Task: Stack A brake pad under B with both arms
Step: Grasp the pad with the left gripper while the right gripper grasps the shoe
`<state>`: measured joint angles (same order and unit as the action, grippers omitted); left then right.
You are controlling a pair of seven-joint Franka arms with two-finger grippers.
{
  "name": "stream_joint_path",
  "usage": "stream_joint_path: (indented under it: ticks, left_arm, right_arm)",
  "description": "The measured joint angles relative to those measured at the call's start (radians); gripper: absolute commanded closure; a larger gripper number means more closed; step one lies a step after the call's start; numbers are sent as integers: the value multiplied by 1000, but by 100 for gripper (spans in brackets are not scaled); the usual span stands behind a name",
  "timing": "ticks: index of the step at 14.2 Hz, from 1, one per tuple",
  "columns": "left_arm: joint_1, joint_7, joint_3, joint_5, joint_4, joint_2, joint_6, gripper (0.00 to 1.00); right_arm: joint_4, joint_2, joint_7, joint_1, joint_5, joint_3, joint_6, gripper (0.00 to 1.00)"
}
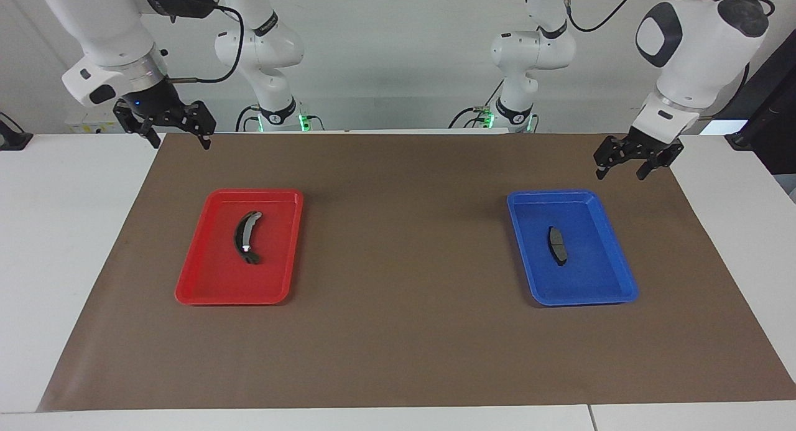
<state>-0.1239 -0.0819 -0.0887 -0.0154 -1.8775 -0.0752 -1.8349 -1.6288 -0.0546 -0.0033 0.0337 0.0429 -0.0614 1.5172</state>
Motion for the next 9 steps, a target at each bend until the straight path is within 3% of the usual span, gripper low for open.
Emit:
stream_joint_path:
  ticks: [2, 5, 9]
  left_arm:
    - [-17, 18, 1, 0, -73, 0, -79, 9]
    - [-52, 87, 2, 0, -146, 27, -179, 9]
    - [-64, 96, 3, 0, -167, 129, -295, 9]
  right_arm:
    - [-78, -22, 0, 0, -1, 0, 49, 0]
    - [-295, -69, 0, 2, -1, 1, 260, 0]
    - [-418, -8, 0, 4, -2, 3, 429, 0]
